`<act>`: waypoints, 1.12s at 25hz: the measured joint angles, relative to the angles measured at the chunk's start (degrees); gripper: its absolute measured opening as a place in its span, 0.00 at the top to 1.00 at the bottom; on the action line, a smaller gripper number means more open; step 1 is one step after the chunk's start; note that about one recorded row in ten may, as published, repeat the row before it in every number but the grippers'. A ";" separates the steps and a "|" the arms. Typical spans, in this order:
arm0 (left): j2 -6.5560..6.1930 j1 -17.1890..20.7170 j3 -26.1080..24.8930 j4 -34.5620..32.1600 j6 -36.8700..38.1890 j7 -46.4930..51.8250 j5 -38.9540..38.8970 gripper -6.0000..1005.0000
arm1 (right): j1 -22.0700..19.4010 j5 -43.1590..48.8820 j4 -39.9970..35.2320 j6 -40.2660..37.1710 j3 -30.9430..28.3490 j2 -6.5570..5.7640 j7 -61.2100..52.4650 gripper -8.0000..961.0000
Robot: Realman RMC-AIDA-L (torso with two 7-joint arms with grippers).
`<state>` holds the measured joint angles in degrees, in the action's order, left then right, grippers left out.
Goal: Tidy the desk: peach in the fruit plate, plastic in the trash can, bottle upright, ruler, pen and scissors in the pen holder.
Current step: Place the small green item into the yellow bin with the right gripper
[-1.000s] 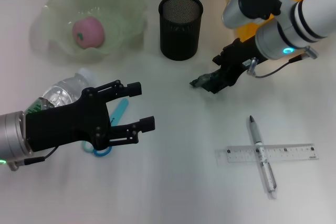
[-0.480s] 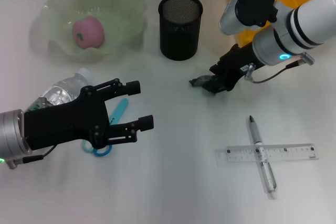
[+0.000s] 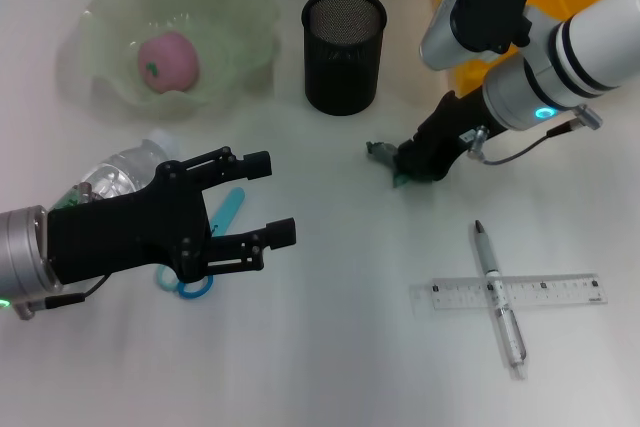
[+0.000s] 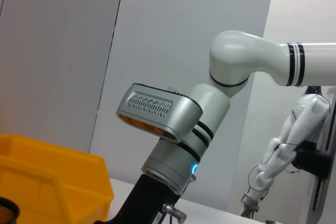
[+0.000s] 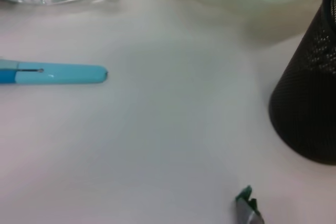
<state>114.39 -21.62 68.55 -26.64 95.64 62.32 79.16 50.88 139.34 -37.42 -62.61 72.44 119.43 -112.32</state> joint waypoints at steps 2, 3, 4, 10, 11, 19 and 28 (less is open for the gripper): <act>-0.01 0.00 0.00 0.00 0.12 0.00 0.00 0.17 | -0.48 -1.32 -0.93 -2.07 -0.21 -0.13 -0.03 0.86; -0.02 0.00 0.00 0.00 0.15 0.00 -0.01 0.17 | -0.48 -1.32 -0.93 -2.07 -0.21 -0.13 -0.03 0.88; -0.03 0.00 0.00 0.00 0.16 0.00 -0.01 0.17 | -0.78 -2.06 -1.46 -2.79 -0.38 -0.22 -0.03 0.91; -0.09 -0.04 0.00 0.00 0.30 0.00 0.00 0.17 | -3.97 -4.97 -7.34 -8.91 -7.15 -0.29 0.15 0.98; -0.11 -0.05 0.00 0.00 0.37 0.00 -0.01 0.17 | -4.88 -6.49 -8.51 -10.19 -8.46 -0.29 0.57 0.99; -0.15 -0.09 0.00 -0.08 0.72 0.00 0.19 0.17 | -15.48 -27.34 -13.32 -17.33 -21.37 -0.91 12.53 0.99; -0.45 -0.30 0.00 -0.09 1.08 -0.03 0.35 0.17 | -22.45 -50.64 -1.07 -15.92 -34.49 -0.88 32.04 0.99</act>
<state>113.93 -21.92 68.55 -26.72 96.72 62.29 79.52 28.43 88.70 -38.49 -78.53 37.94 118.55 -80.28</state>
